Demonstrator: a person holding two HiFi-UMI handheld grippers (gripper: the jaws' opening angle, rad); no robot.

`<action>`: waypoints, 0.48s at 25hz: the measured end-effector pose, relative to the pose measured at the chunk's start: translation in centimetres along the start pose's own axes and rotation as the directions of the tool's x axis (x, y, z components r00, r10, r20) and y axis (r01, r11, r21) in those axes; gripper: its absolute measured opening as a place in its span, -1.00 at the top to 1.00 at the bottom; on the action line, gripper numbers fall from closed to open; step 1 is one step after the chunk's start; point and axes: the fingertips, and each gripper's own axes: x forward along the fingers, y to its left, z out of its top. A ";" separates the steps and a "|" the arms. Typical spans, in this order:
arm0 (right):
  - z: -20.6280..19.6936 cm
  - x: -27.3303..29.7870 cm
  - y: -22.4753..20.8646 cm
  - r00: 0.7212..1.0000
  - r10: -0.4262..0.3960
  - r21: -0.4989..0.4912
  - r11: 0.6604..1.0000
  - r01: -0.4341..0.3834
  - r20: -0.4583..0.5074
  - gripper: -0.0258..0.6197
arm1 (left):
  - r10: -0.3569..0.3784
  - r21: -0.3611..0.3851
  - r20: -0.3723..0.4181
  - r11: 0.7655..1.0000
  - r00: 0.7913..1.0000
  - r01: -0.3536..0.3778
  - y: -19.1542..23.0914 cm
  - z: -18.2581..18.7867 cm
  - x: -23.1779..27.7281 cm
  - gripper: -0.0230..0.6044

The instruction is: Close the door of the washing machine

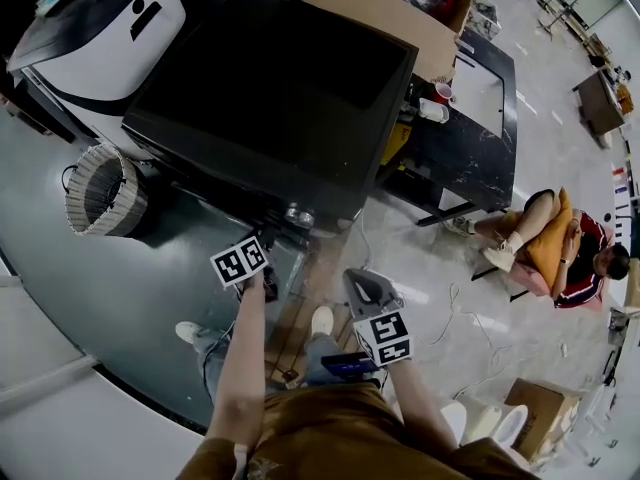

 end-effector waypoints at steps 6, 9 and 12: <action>0.2 -0.3 0.3 1.000 0.002 -0.018 1.000 -0.002 0.013 0.88 | -0.019 0.057 0.028 0.998 0.999 0.017 -0.7 0.2 -1.0 0.27; 1.2 -0.1 0.7 0.999 0.006 -0.034 0.999 -0.005 0.040 0.88 | -0.015 0.144 0.059 0.990 0.998 0.006 -1.2 0.8 -2.5 0.32; 2.1 0.2 1.1 0.997 0.018 -0.045 0.999 -0.014 0.070 0.88 | -0.008 0.230 0.109 0.973 0.994 -0.018 -1.7 1.8 -4.5 0.42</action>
